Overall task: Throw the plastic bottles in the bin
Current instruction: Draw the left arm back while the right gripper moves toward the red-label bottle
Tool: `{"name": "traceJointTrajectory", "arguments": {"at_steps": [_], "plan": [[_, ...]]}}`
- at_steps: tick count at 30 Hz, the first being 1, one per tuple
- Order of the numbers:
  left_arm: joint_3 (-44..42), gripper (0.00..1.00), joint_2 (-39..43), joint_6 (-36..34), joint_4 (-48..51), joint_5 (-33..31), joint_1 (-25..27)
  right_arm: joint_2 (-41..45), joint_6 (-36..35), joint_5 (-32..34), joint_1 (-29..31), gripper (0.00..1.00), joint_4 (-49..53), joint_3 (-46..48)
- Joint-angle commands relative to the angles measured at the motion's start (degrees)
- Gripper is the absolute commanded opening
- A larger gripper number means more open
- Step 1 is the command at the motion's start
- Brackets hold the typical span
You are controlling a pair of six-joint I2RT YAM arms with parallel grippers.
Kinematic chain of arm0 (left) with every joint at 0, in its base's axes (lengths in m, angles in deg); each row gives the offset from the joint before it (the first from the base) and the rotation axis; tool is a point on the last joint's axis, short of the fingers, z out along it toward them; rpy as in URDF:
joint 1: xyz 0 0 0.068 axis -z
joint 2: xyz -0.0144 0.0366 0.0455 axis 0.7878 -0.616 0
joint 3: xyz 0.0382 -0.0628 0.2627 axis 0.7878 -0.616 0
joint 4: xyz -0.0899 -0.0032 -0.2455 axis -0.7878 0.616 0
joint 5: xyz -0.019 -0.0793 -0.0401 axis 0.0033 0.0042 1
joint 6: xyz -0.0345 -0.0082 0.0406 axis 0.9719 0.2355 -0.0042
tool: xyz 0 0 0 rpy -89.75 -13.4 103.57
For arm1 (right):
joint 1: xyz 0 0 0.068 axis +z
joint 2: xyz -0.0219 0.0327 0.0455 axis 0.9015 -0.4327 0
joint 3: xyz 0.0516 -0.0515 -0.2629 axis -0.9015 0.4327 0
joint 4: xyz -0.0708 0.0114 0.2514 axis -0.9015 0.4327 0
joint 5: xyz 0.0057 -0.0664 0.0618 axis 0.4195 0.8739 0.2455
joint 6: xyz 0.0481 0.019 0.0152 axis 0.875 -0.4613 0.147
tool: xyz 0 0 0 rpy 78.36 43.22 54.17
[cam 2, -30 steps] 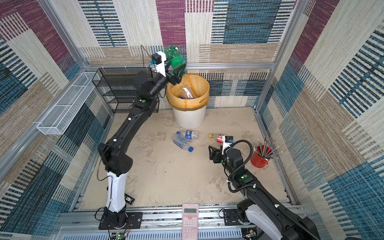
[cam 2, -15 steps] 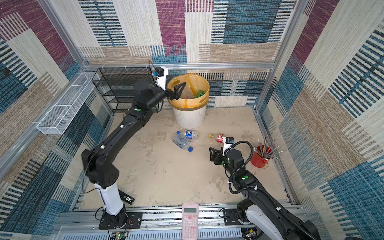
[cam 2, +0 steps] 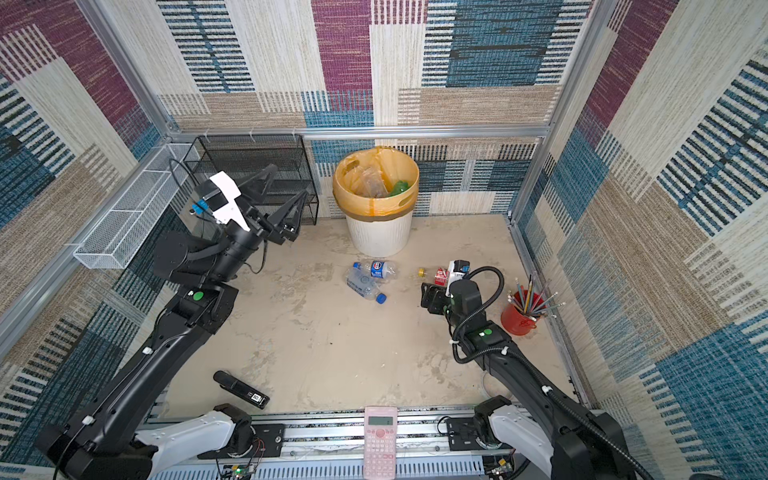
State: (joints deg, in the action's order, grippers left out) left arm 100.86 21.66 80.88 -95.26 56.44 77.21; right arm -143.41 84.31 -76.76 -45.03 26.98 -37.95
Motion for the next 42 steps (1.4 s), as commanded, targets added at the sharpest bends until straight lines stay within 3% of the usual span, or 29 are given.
{"name": "traceJointTrajectory", "arguments": {"at_steps": [1, 6, 16, 26, 33, 42], "plan": [[-7.48, 0.87, 4.41, 3.3, 0.35, -4.02, -0.08, -3.74, 1.14, -0.6, -1.94, 0.81, 3.85, -4.12], [-18.64, 0.87, 9.39, 5.65, 5.47, -7.43, -0.1, -12.95, -3.61, 0.73, -4.64, 0.81, 9.95, -13.91], [-35.65, 0.86, 14.3, 12.84, 11.26, -10.3, -0.1, -31.8, -19.56, 2.32, -7.68, 0.87, 17.36, -32.71], [-41.22, 0.84, 17.42, 15.33, 17.97, -10.48, -0.1, -48.4, -29.74, -0.79, -9.21, 1.0, 20.53, -44.55], [-41.21, 0.84, 18.44, 14.78, 20.19, -10.11, -0.1, -54.2, -32.63, -2.78, -9.49, 1.0, 23.99, -45.02], [-41.01, 0.83, 17.72, 15.22, 20.12, -10.15, -0.1, -50.03, -29.53, -8.47, -8.88, 1.0, 26.16, -37.93]]}}
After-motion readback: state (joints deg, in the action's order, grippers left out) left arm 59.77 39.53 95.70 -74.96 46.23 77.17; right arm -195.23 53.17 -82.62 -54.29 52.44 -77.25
